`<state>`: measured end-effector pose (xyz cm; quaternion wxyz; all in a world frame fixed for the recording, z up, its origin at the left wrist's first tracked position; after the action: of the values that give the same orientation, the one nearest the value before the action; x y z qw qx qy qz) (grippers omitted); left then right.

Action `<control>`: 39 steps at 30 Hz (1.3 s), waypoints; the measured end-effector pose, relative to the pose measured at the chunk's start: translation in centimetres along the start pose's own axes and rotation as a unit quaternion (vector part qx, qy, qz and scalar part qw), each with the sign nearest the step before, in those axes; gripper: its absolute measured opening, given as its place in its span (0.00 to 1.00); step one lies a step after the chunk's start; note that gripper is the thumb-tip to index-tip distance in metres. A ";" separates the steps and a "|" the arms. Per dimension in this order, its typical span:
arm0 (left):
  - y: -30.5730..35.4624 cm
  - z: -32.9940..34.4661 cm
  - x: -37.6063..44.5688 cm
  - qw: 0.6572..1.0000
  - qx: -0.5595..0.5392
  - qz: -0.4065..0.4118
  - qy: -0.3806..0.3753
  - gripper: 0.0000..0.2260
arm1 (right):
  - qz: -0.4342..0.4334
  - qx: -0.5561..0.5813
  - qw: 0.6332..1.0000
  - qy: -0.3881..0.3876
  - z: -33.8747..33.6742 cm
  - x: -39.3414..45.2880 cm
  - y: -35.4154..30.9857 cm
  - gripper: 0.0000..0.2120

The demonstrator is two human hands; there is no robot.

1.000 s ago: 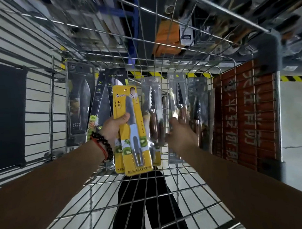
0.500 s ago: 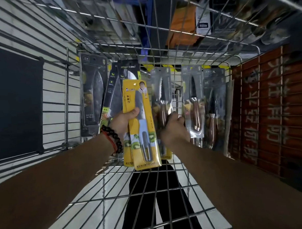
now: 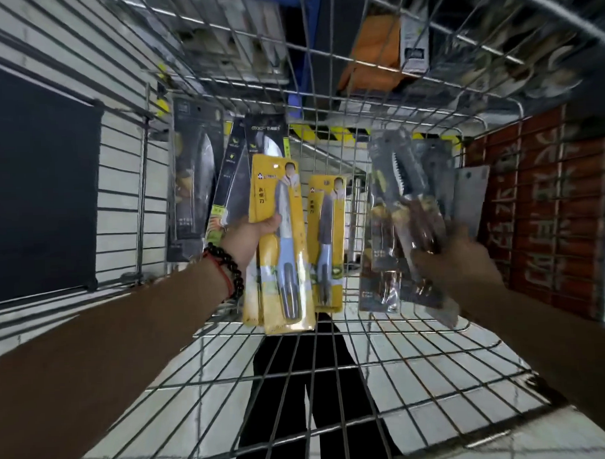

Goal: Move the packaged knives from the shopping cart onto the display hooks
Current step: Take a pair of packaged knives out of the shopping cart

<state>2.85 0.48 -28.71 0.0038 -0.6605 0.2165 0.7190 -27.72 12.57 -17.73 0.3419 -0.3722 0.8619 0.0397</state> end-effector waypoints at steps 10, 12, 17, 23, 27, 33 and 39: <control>-0.6 0.3 0.5 1.000 -0.017 -0.009 0.007 0.51 | -0.237 -0.182 0.954 -0.036 4.7 0.9 -7.9 0.23; -1.4 0.5 1.2 0.999 -0.022 -0.021 -0.009 0.51 | -0.186 -0.097 0.971 -0.115 8.1 1.2 -9.6 0.13; -0.4 1.9 -1.3 0.999 -0.023 -0.013 -0.019 0.42 | -0.024 -0.001 0.999 -0.039 13.2 1.5 -10.4 0.22; 0.2 2.0 -3.0 0.999 -0.040 -0.010 -0.007 0.26 | 0.004 0.055 0.998 -0.011 12.8 1.5 -9.0 0.18; 1.4 2.3 -4.3 0.999 -0.048 0.004 -0.001 0.16 | -0.085 0.107 0.991 -0.004 10.1 1.7 -9.3 0.15; 0.8 3.1 -2.2 1.000 -0.019 -0.018 0.012 0.37 | -0.106 0.413 0.901 -0.074 6.4 1.2 -10.4 0.17; 1.4 5.8 -1.6 0.999 0.014 -0.039 0.036 0.41 | -0.147 0.551 0.811 -0.132 6.9 1.0 -12.7 0.29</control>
<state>-2.84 1.53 -26.60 0.0331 -0.6933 0.2009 0.6912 -15.83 5.05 -21.29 0.6018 -0.2349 0.6208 -0.4441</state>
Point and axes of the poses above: each hand's wrist, its own x-axis towards the middle knuckle, its own z-axis out of the palm, y = z × x, the point moved 6 cm from there along x, towards the middle knuckle, and after that the axes turned 13 degrees about -z, right-handed, at the moved point
